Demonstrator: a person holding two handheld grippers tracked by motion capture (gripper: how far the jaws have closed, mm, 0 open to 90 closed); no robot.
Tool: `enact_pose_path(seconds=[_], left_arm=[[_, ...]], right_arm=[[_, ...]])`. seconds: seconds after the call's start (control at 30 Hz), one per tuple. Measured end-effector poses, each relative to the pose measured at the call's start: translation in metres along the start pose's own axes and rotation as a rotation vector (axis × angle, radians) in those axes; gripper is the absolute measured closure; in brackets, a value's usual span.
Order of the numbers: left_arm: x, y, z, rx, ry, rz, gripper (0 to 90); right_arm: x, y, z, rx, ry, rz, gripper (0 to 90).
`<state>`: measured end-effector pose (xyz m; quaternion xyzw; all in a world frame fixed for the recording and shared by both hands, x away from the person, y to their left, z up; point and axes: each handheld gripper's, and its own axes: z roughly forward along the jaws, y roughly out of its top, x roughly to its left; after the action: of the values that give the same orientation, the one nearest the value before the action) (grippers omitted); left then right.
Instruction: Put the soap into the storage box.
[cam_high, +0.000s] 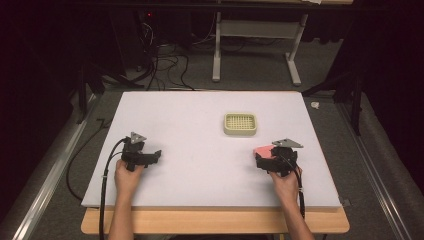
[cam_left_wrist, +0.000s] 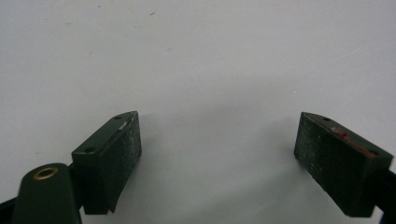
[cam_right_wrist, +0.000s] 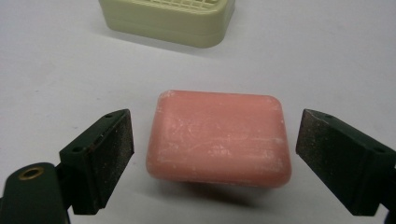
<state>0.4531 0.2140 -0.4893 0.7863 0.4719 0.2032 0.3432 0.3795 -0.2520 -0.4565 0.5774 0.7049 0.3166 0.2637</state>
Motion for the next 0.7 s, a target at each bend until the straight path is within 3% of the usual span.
enact_pose_path(seconds=[0.47, 0.7], left_arm=[[0.0, 0.0, 0.0, 0.0, 0.0, 0.0, 15.3], [0.0, 0.0, 0.0, -0.002, 0.0, -0.002, 15.3]], right_arm=[[0.001, 0.0, 0.022, 0.061, -0.029, 0.009, 11.7], [0.002, -0.004, 0.03, 0.099, -0.033, -0.016, 12.7]])
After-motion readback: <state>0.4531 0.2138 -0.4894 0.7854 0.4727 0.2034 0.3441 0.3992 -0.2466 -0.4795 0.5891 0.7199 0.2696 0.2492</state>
